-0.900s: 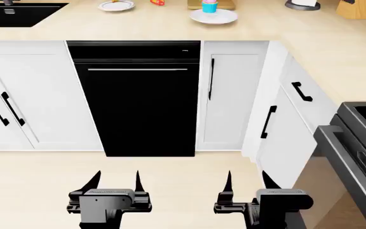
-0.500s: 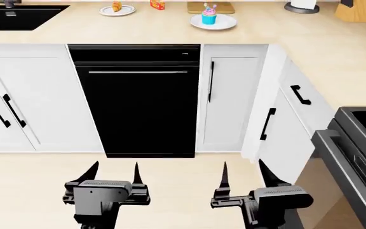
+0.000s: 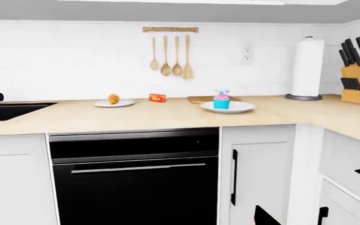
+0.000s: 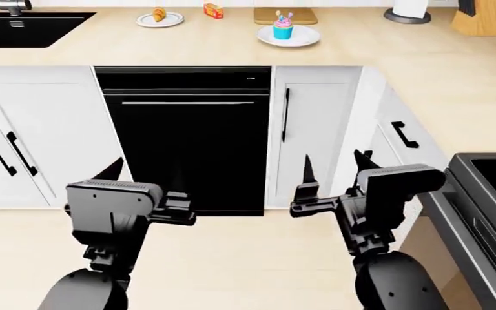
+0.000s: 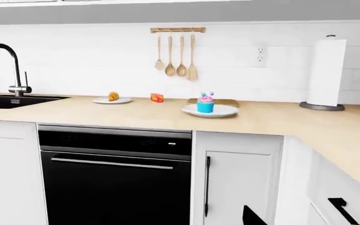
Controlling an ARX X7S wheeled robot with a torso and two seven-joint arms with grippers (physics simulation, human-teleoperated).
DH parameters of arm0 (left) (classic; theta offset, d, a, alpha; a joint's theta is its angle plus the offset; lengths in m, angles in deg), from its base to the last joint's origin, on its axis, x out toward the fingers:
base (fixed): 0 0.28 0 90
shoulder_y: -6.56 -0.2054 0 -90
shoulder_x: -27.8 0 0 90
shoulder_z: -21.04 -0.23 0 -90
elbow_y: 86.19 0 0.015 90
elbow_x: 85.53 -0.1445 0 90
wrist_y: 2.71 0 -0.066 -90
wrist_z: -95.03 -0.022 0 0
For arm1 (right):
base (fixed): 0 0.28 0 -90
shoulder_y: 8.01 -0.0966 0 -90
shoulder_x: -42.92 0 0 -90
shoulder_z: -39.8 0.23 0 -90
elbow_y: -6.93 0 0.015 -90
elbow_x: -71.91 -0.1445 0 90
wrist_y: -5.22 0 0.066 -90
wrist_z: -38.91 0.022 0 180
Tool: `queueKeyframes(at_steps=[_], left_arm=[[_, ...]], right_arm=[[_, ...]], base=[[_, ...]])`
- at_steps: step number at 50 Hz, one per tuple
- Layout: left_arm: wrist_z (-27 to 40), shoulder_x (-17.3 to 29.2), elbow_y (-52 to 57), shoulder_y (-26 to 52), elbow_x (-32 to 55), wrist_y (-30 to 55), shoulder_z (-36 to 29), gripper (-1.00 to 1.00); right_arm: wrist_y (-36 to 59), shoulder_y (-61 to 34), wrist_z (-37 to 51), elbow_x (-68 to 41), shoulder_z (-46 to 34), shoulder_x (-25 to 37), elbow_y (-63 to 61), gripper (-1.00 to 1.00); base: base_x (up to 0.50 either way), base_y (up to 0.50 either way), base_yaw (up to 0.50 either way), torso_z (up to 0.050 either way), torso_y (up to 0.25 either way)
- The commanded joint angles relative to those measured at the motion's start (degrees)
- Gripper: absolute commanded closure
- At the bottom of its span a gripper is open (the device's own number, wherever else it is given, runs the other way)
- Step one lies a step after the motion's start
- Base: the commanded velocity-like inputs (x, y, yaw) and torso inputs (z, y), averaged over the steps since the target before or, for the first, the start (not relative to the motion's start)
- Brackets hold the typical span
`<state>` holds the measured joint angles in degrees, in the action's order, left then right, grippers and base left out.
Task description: From the different types of pastries on the counter, select a croissant and place it on the cutting board. Then retrieve a jar of jam from the cabinet and place it alongside the croissant on the cutting board.
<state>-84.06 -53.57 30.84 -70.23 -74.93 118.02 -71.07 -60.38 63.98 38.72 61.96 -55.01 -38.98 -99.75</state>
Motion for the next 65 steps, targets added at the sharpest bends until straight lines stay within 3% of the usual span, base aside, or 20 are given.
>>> queueKeyframes(at_steps=[1,8,20,38,55,65], left_arm=[[0.6,2.2,8.2,11.4,5.1,17.1,1.7,-1.00],[0.7,2.5,10.9,18.9,9.1,26.1,4.6,-1.00],[1.2,3.4,9.5,26.9,11.0,31.7,5.8,-1.00],[1.6,4.4,11.8,28.7,12.6,34.6,6.1,-1.00],[2.1,4.6,12.7,28.9,13.4,34.7,6.3,-1.00],[1.3,6.3,5.3,43.7,15.5,42.0,7.3,-1.00]], right_arm=[[17.4,-11.4,-0.1,-4.2,0.3,2.4,-8.3,-1.00],[23.5,-17.1,-0.5,-6.3,0.9,3.5,-11.0,-1.00],[28.7,-24.1,-0.6,-9.1,1.6,3.6,-13.5,-1.00],[29.2,-25.3,-0.1,-10.1,1.9,4.1,-14.9,-1.00],[29.9,-24.8,1.1,-9.7,-0.5,4.5,-16.3,-1.00],[37.5,-34.7,-0.6,-14.0,2.6,4.7,-11.6,-1.00]], base=[[0.00,0.00,0.00,0.050,0.000],[0.02,0.00,0.00,0.050,0.000],[0.44,0.00,0.00,0.050,0.000],[0.50,0.06,0.00,0.050,0.000],[0.00,0.00,0.00,0.031,0.000],[0.35,0.00,0.00,0.000,0.000]])
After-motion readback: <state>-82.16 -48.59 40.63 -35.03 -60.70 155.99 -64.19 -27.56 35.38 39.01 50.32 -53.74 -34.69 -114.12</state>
